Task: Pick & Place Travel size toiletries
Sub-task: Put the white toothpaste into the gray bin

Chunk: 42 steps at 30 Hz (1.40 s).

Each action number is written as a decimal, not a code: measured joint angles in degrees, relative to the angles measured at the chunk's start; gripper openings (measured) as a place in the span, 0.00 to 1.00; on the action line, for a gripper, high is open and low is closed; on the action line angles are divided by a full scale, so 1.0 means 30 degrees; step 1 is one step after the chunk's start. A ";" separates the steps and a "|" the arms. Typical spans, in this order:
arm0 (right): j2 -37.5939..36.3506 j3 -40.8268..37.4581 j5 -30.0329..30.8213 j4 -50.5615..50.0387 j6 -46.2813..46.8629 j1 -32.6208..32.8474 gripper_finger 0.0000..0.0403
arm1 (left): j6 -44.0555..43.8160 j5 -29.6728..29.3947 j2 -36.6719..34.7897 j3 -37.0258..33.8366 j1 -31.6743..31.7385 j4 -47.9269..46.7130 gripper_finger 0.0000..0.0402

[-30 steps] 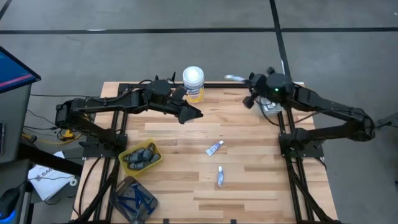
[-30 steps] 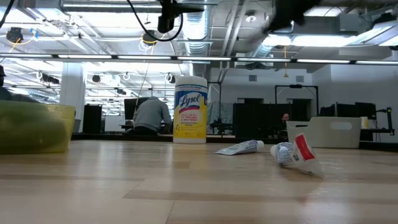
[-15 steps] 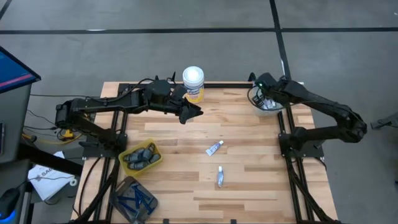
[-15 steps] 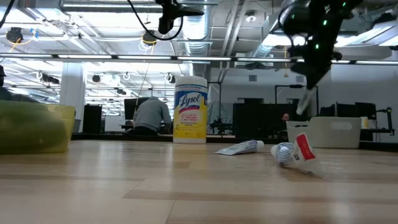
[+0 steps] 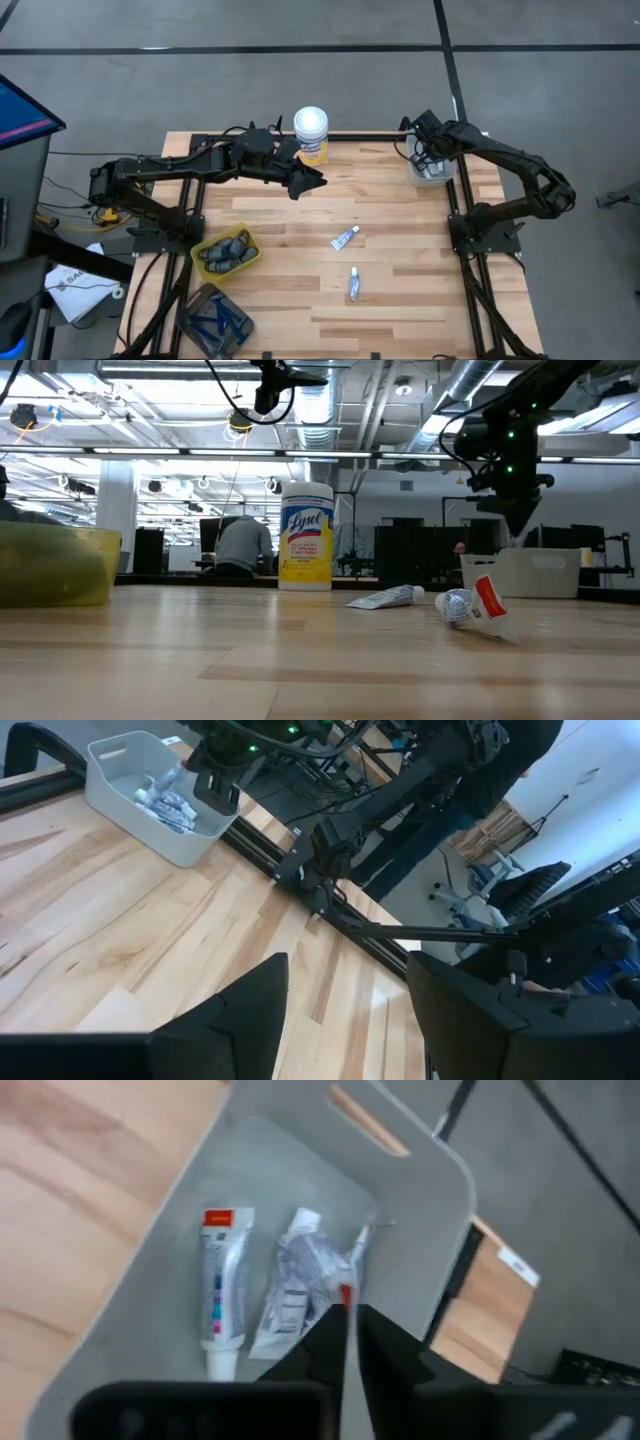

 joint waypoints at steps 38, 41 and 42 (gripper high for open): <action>0.3694 0.0867 -1.0841 0.5933 -0.8806 1.4816 0.53 | -0.0020 0.2081 -0.0007 0.0000 0.0000 -0.0073 0.45; 0.4773 0.0867 -1.0839 0.6177 -0.9167 1.4851 0.52 | -0.0015 0.2324 -0.0007 0.0000 0.0000 -0.0080 0.45; 0.5103 0.0867 -1.0826 0.6367 -0.9259 1.4838 0.51 | -0.0015 0.2326 -0.0007 0.0000 0.0000 -0.0097 0.45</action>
